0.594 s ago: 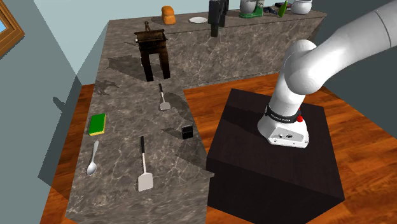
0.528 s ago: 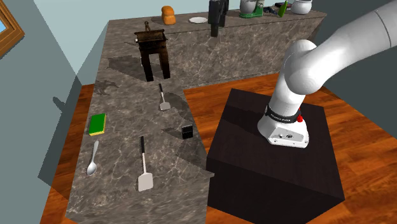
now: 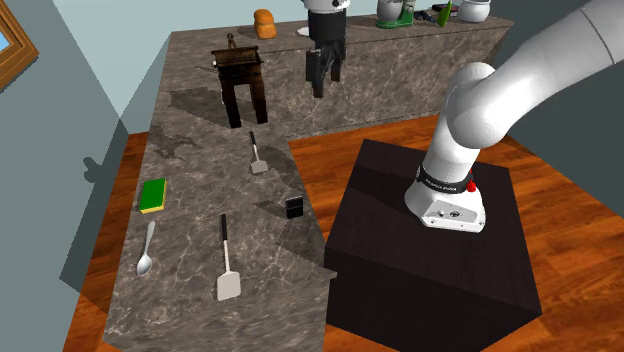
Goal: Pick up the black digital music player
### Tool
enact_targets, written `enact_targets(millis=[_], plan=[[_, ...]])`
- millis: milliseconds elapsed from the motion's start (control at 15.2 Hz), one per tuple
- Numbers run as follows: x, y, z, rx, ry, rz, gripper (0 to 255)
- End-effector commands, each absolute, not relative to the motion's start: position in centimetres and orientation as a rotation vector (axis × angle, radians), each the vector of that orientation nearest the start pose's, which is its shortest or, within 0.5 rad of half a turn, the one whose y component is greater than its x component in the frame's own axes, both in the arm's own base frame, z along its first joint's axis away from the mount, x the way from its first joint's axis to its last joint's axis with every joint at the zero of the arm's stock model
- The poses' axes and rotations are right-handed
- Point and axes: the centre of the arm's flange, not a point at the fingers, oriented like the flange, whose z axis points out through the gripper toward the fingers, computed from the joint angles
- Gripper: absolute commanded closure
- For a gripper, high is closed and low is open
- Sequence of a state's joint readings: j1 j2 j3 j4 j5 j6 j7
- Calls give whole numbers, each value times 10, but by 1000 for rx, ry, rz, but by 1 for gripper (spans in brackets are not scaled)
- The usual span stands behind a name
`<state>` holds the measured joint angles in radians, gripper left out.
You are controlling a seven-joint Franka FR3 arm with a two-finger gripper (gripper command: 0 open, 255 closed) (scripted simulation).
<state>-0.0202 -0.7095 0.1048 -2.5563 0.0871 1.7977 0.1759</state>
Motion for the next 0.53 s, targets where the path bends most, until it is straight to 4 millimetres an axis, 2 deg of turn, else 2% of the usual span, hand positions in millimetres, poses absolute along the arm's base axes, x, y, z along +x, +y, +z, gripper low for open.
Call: enact_targets(millis=[0, 462], plan=[[338, 40, 462, -3109, 284, 100, 0], [367, 53, 374, -3051, 495, 173, 0]])
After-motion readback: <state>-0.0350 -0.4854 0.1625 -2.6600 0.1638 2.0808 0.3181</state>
